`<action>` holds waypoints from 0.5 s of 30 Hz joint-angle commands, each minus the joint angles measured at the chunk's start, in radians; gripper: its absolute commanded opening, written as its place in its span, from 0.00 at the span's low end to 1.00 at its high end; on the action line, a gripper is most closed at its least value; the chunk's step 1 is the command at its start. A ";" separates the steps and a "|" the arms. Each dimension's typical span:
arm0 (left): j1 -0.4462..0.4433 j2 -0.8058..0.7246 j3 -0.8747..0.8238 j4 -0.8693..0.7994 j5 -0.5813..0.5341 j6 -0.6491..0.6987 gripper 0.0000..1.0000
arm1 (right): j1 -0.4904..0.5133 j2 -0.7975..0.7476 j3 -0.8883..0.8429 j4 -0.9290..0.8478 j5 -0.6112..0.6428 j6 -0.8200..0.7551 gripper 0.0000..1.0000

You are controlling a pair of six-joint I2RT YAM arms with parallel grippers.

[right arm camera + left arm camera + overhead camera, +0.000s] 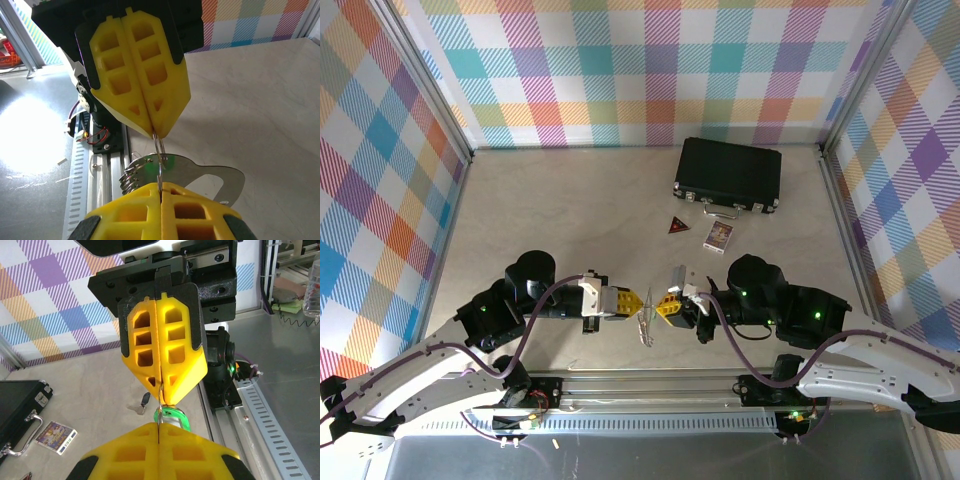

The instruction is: Put the keys on the keyring

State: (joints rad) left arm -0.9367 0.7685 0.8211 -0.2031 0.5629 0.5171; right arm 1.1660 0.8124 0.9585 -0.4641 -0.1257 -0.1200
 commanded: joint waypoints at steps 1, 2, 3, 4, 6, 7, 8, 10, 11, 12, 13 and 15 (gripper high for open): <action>0.012 -0.014 -0.004 0.055 0.006 0.000 0.00 | 0.009 -0.003 -0.013 0.048 0.011 -0.004 0.00; 0.012 -0.014 -0.004 0.056 0.005 0.000 0.00 | 0.009 -0.003 -0.014 0.048 0.016 -0.004 0.00; 0.012 -0.014 -0.004 0.056 0.005 0.000 0.00 | 0.009 -0.003 -0.015 0.046 0.021 -0.006 0.00; 0.012 -0.013 -0.005 0.056 0.005 -0.001 0.00 | 0.009 -0.002 -0.015 0.044 0.027 -0.007 0.00; 0.012 -0.011 -0.003 0.054 0.006 0.000 0.00 | 0.009 -0.003 -0.017 0.045 0.032 -0.007 0.00; 0.011 -0.011 -0.003 0.054 0.006 -0.002 0.00 | 0.009 -0.002 -0.017 0.047 0.035 -0.006 0.00; 0.012 -0.011 -0.002 0.054 0.006 -0.002 0.00 | 0.010 -0.001 -0.017 0.047 0.039 -0.007 0.00; 0.012 -0.011 -0.002 0.053 0.008 -0.003 0.00 | 0.011 -0.001 -0.020 0.050 0.050 -0.010 0.00; 0.012 -0.011 -0.001 0.051 0.010 -0.003 0.00 | 0.011 -0.001 -0.021 0.052 0.053 -0.010 0.00; 0.012 -0.011 0.000 0.051 0.010 -0.005 0.00 | 0.011 -0.001 -0.023 0.054 0.055 -0.010 0.00; 0.012 -0.011 0.001 0.048 0.010 -0.005 0.00 | 0.011 -0.002 -0.022 0.055 0.058 -0.010 0.00; 0.012 -0.011 0.000 0.050 0.010 -0.005 0.00 | 0.011 -0.002 -0.023 0.061 0.062 -0.011 0.00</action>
State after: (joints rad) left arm -0.9333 0.7685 0.8211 -0.2031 0.5575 0.5163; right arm 1.1713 0.8131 0.9424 -0.4484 -0.0822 -0.1204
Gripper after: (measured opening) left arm 0.063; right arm 0.056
